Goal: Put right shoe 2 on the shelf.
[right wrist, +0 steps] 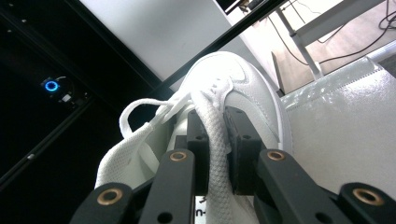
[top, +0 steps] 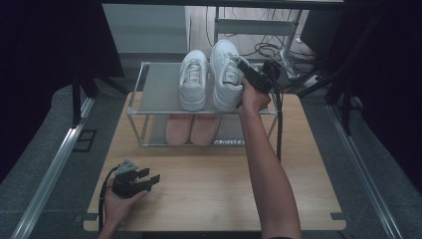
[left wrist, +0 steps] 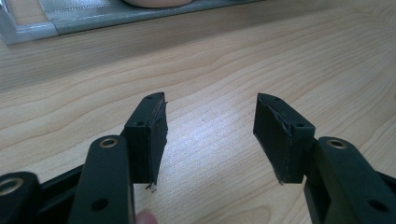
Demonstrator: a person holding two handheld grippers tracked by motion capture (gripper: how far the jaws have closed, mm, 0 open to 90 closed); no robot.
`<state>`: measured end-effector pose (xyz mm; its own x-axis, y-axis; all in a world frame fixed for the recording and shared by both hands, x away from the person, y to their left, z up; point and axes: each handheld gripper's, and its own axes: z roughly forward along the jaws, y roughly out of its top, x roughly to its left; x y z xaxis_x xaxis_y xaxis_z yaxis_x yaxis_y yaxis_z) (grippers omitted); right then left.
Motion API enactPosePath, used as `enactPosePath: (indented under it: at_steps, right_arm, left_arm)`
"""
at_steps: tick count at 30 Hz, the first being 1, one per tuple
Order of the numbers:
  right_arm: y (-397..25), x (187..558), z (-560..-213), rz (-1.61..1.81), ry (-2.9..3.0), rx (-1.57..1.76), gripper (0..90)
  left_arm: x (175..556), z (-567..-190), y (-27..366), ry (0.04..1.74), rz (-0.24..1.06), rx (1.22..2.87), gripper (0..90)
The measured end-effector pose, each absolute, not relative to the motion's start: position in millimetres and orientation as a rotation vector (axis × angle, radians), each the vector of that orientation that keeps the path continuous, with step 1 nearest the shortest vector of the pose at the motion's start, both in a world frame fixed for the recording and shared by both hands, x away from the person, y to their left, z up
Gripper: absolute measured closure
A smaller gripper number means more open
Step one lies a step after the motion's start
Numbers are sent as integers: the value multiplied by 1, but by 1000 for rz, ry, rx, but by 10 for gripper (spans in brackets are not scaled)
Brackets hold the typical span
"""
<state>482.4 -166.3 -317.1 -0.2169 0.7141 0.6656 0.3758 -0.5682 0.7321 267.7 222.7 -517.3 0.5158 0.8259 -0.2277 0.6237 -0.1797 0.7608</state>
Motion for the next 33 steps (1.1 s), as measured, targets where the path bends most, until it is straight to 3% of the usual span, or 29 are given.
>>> enactPosePath:
  at_steps: [14, 27, 33]
  right_arm:
    - [-150, 507, -329, 1724, 1303, 1849, 781]
    - [-155, 513, -333, 1814, 1412, 1797, 573]
    - [-168, 497, -320, 1816, 1462, 1695, 577]
  left_arm:
    - [268, -518, 225, 1200, 293, 1891, 451]
    - [268, -518, 224, 1198, 294, 1894, 450]
    - [268, -518, 223, 1201, 293, 1892, 451]
